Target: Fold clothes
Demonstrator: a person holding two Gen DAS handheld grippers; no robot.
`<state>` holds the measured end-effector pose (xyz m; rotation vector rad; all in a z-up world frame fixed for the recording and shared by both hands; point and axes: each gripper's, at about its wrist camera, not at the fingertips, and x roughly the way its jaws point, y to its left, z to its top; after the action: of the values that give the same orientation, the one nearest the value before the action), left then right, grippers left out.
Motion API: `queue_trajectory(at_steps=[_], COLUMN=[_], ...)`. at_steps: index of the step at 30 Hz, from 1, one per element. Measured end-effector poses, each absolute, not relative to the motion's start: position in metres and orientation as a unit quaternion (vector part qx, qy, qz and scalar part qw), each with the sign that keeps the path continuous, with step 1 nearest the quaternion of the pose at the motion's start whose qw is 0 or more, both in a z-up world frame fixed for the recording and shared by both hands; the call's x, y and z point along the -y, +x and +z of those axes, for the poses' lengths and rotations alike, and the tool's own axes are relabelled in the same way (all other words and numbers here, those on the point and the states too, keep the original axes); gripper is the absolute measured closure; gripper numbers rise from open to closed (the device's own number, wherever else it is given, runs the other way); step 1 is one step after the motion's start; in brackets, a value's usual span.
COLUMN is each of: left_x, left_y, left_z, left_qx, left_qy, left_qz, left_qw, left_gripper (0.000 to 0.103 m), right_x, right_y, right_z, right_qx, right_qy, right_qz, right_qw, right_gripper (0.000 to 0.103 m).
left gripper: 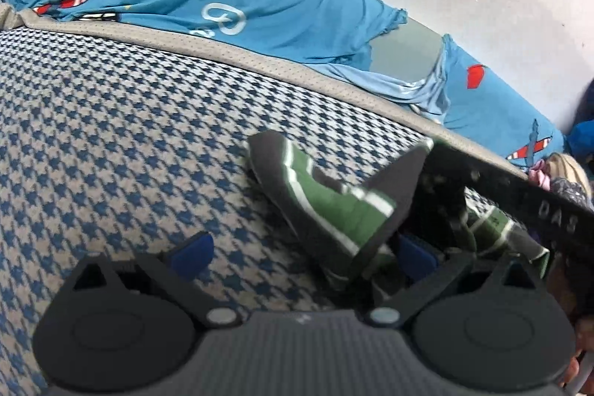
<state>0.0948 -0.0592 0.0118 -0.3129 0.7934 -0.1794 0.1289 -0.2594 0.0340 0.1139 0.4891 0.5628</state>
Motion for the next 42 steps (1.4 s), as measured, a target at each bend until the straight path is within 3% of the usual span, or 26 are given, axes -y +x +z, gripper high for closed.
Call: queue_trajectory(at_steps=[14, 26, 32, 42], left_x=[0.109, 0.057, 0.023, -0.023], left_y=[0.111, 0.123, 0.126, 0.119], left_z=[-0.029, -0.020, -0.012, 0.002], left_qx=[-0.384, -0.373, -0.379, -0.342], left_qy=[-0.156, -0.138, -0.145, -0.166], left_qz=[-0.065, 0.125, 0.173, 0.254], left_qw=[0.908, 0.909, 0.897, 0.889], left_gripper=[0.000, 0.000, 0.000, 0.000], right_x=[0.295, 0.337, 0.348, 0.364], right_y=[0.142, 0.136, 0.138, 0.143], right_z=[0.052, 0.072, 0.068, 0.051], right_qx=[-0.191, -0.138, -0.158, -0.210], right_qy=[0.161, 0.211, 0.187, 0.160], right_qz=[0.249, 0.184, 0.102, 0.076], right_qw=[0.936, 0.950, 0.964, 0.962], right_gripper=[0.092, 0.092, 0.098, 0.097])
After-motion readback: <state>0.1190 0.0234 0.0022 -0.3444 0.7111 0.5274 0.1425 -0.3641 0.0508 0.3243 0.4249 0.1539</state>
